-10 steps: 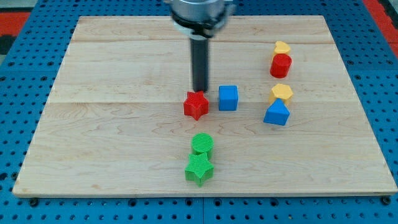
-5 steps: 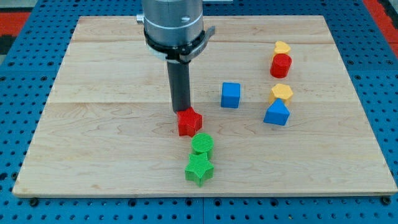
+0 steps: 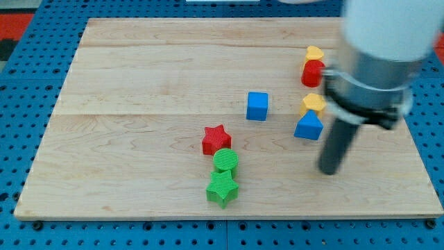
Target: Place red blocks to the top left of the green circle
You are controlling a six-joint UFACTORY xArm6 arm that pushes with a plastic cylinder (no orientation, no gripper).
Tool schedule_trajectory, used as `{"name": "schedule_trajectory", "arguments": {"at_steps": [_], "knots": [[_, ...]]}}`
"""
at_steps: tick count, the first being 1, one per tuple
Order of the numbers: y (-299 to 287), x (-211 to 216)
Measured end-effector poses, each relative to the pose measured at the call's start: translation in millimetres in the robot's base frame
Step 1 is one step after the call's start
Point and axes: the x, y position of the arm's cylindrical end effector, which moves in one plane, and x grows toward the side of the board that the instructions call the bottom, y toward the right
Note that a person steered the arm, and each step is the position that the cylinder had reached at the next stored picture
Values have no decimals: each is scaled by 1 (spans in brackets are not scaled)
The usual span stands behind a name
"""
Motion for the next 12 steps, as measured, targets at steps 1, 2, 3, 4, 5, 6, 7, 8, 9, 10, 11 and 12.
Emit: {"name": "schedule_trajectory", "arguments": {"at_steps": [1, 2, 3, 4, 5, 6, 7, 8, 9, 10, 11, 12], "knots": [[44, -82], [38, -166], [14, -181], [38, -202], [-48, -201], [-128, -199], [-129, -199], [-93, -199], [-75, -179], [-103, -176], [-106, -176], [-138, -180]]}}
